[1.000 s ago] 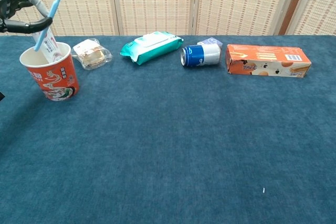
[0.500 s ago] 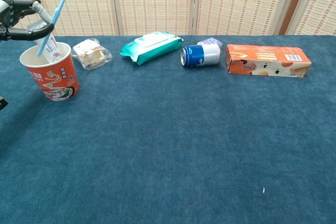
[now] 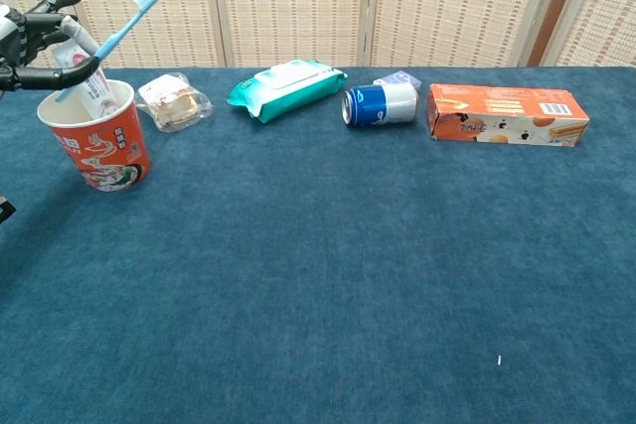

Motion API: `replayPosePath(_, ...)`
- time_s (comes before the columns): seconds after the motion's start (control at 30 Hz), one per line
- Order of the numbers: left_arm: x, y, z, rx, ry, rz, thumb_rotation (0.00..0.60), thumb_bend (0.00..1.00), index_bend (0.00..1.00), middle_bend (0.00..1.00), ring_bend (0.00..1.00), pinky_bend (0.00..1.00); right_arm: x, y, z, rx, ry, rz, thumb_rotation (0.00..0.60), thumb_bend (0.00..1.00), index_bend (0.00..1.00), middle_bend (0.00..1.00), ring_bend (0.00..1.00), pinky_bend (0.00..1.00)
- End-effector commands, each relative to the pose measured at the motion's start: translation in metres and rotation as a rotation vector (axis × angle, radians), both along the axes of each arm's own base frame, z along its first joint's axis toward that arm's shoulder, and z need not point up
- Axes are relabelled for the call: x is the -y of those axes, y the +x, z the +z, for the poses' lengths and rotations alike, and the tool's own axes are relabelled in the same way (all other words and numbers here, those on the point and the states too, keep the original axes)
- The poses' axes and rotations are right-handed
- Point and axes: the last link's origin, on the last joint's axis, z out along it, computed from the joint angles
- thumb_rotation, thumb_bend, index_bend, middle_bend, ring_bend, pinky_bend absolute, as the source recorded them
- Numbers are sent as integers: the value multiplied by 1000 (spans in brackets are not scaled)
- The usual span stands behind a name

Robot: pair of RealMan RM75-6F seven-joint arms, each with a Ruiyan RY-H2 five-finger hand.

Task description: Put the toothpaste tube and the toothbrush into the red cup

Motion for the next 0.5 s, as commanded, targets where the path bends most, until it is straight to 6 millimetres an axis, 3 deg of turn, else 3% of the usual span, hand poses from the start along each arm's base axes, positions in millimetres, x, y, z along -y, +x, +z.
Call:
replayPosePath(0.03, 0, 0, -1, 7, -2, 0, 600, 386, 510, 0, 0, 0, 0, 0, 0, 0, 0, 0, 600, 0, 48, 39, 0, 253)
replayPosePath(0.5, 4, 5, -11, 80, -31, -2, 600, 386, 506, 0, 0, 0, 0, 0, 1, 1, -1, -1, 600, 0, 48, 39, 0, 253)
